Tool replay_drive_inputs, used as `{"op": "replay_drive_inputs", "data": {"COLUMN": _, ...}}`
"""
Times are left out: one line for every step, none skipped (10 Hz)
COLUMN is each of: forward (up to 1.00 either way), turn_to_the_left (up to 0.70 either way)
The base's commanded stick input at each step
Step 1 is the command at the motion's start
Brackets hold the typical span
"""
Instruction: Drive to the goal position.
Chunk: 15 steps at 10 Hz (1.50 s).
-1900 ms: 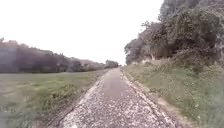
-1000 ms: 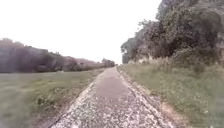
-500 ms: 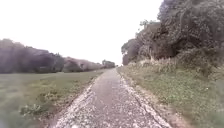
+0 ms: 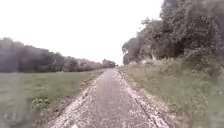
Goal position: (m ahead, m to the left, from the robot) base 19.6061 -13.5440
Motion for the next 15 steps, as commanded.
{"op": "replay_drive_inputs", "data": {"forward": 0.70, "turn_to_the_left": 0.01}}
{"op": "replay_drive_inputs", "data": {"forward": 0.70, "turn_to_the_left": 0.01}}
{"op": "replay_drive_inputs", "data": {"forward": 0.70, "turn_to_the_left": 0.01}}
{"op": "replay_drive_inputs", "data": {"forward": 0.70, "turn_to_the_left": 0.02}}
{"op": "replay_drive_inputs", "data": {"forward": 0.70, "turn_to_the_left": 0.04}}
{"op": "replay_drive_inputs", "data": {"forward": 0.70, "turn_to_the_left": 0.13}}
{"op": "replay_drive_inputs", "data": {"forward": 0.70, "turn_to_the_left": 0.11}}
{"op": "replay_drive_inputs", "data": {"forward": 0.70, "turn_to_the_left": 0.04}}
{"op": "replay_drive_inputs", "data": {"forward": 0.70, "turn_to_the_left": 0.01}}
{"op": "replay_drive_inputs", "data": {"forward": 0.70, "turn_to_the_left": 0.00}}
{"op": "replay_drive_inputs", "data": {"forward": 0.70, "turn_to_the_left": 0.01}}
{"op": "replay_drive_inputs", "data": {"forward": 0.70, "turn_to_the_left": 0.01}}
{"op": "replay_drive_inputs", "data": {"forward": 0.70, "turn_to_the_left": 0.01}}
{"op": "replay_drive_inputs", "data": {"forward": 0.70, "turn_to_the_left": 0.01}}
{"op": "replay_drive_inputs", "data": {"forward": 0.70, "turn_to_the_left": 0.00}}
